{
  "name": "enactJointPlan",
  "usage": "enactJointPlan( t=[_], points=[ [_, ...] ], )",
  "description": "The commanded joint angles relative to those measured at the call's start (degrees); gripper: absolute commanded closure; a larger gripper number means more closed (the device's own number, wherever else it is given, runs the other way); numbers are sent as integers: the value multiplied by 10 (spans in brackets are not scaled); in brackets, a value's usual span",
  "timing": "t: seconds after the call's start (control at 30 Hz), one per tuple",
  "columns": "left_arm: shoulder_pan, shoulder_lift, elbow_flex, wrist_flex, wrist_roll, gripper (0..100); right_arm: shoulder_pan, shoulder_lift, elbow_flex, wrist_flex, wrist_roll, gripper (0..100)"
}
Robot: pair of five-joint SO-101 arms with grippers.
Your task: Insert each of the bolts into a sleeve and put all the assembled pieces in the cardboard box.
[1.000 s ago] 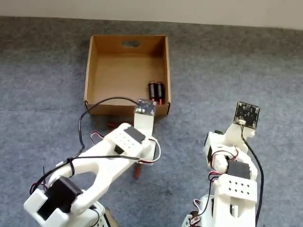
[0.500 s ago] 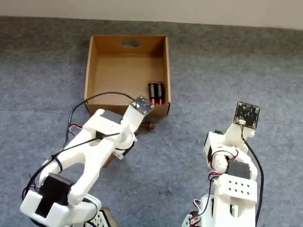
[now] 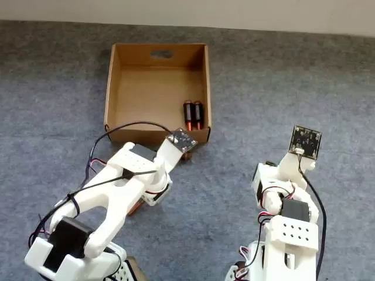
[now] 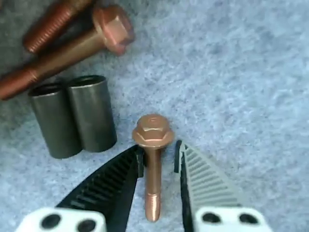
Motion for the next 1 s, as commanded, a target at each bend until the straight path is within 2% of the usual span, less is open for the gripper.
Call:
enactJointPlan(
  t=[0.0,0.17,0.27,0.5,0.63,0.83,0.97],
  points=[
    [7,-4,-5,-11,-2,860,5,-11,-5,-8,-5,992],
    [-21,-4,-5,-30,-2,880,5,-11,-5,-8,-5,992],
    [-17,-8,-6,-31,-2,1000,5,-11,-5,-8,-5,992],
    [25,-16,-2,-26,-3,992,5,-11,-5,-8,-5,992],
    [63,-77,25,-34,-2,992,5,-11,-5,-8,-5,992],
    [65,-207,152,-157,0,989,5,-11,-5,-8,-5,992],
    [65,-231,179,-170,0,932,4,-11,-5,-8,-5,992]
  ],
)
